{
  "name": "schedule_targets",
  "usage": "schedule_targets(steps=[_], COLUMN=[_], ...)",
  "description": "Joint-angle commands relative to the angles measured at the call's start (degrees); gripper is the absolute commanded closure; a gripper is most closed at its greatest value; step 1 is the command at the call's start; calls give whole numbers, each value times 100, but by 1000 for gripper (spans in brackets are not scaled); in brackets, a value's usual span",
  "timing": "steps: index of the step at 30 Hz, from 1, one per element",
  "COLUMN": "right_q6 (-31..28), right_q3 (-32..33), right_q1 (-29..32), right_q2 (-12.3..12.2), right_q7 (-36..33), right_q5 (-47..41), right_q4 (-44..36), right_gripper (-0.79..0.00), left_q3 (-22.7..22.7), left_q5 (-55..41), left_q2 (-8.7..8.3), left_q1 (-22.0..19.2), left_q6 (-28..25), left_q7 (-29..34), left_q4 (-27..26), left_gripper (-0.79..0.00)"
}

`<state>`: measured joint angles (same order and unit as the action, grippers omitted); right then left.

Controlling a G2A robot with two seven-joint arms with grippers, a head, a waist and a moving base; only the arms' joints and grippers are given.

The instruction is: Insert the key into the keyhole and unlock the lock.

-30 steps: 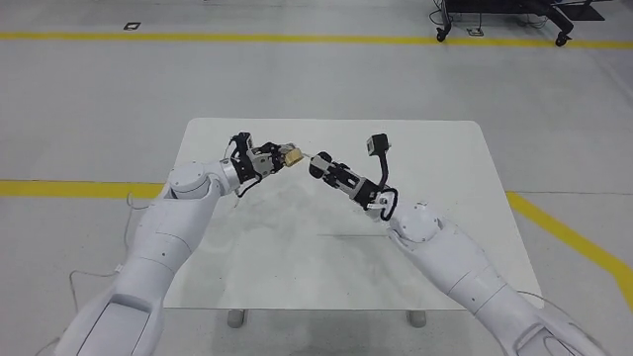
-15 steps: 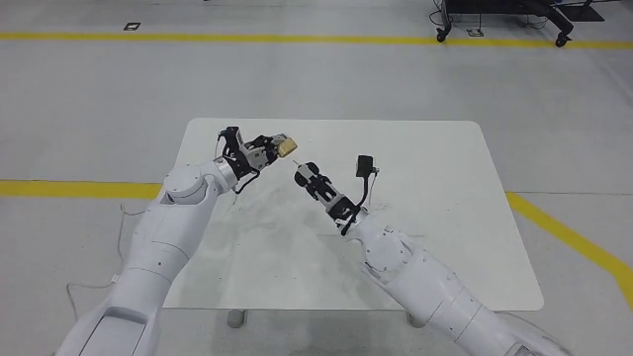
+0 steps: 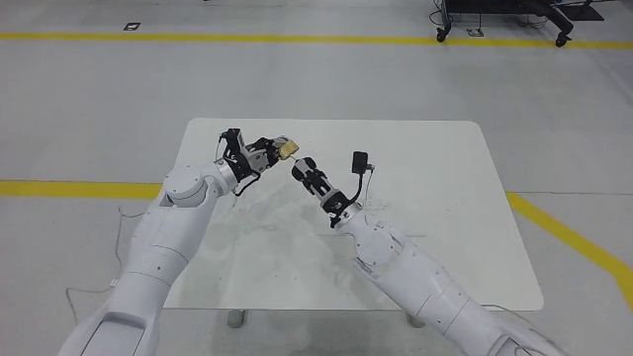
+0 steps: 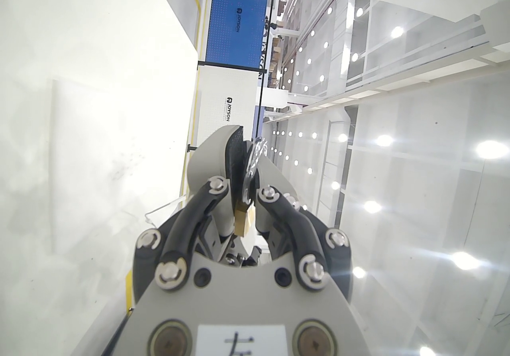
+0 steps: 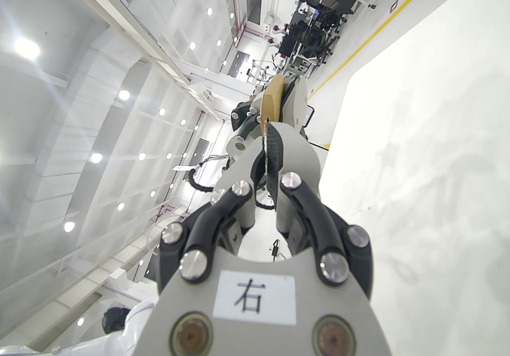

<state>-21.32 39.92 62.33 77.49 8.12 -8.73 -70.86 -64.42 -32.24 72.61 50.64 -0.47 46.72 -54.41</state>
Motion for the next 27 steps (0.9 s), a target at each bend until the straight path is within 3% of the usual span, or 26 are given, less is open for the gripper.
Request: schedule_targets(steps=[1, 27], right_q6=[36, 331], right_q3=[12, 261], right_q1=[3, 186], right_q2=[30, 422], right_q7=[26, 643], right_q5=[38, 353], right_q4=[20, 123], right_gripper=[0, 0], left_q3=[-9, -44], left_q5=[4, 636], left_q2=[1, -15], left_q1=[9, 185], left_q6=[2, -24], left_q7=[-19, -668], left_q4=[-12, -430], left_gripper=[0, 0])
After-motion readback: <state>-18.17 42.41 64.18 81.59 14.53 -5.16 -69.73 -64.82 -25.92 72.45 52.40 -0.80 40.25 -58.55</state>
